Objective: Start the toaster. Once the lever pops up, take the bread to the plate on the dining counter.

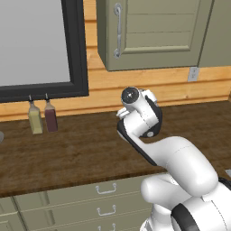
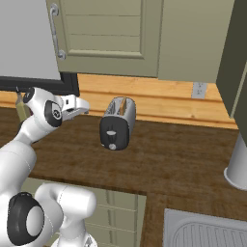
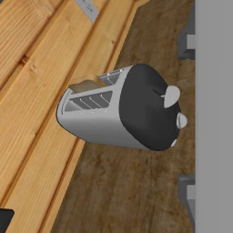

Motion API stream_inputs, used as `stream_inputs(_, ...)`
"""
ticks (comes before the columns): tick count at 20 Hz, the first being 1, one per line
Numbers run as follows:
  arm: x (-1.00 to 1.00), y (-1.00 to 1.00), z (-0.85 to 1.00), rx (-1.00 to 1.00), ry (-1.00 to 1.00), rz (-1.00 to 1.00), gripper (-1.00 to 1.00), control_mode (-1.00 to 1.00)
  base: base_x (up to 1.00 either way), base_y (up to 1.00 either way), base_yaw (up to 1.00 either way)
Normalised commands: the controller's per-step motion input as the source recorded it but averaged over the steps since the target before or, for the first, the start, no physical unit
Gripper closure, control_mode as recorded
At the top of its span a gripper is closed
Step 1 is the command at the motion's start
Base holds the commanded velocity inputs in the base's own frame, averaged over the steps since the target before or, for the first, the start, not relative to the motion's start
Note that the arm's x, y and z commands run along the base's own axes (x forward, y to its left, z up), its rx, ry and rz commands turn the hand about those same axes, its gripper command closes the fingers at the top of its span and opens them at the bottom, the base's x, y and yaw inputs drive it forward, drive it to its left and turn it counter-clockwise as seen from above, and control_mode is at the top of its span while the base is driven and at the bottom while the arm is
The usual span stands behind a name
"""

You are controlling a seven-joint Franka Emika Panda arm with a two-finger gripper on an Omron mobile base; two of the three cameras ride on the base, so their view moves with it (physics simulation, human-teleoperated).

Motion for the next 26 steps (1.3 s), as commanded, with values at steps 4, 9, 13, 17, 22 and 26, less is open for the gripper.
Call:
stream_inputs(4, 0.00, 0.00, 0.00, 0.00, 0.00, 0.00, -1.00, -1.00, 0.00, 0.00, 0.00)
stream_inputs(9, 0.00, 0.00, 0.00, 0.00, 0.00, 0.00, -1.00, -1.00, 0.00, 0.00, 0.00)
stream_inputs(13, 0.00, 0.00, 0.00, 0.00, 0.00, 0.00, -1.00, -1.00, 0.00, 0.00, 0.00)
stream_inputs(17, 0.00, 0.00, 0.00, 0.00, 0.00, 0.00, -1.00, -1.00, 0.00, 0.00, 0.00)
stream_inputs(22, 0.00, 0.00, 0.00, 0.00, 0.00, 0.00, -1.00, -1.00, 0.00, 0.00, 0.00)
stream_inputs(26, 0.00, 0.00, 0.00, 0.00, 0.00, 0.00, -1.00, -1.00, 0.00, 0.00, 0.00)
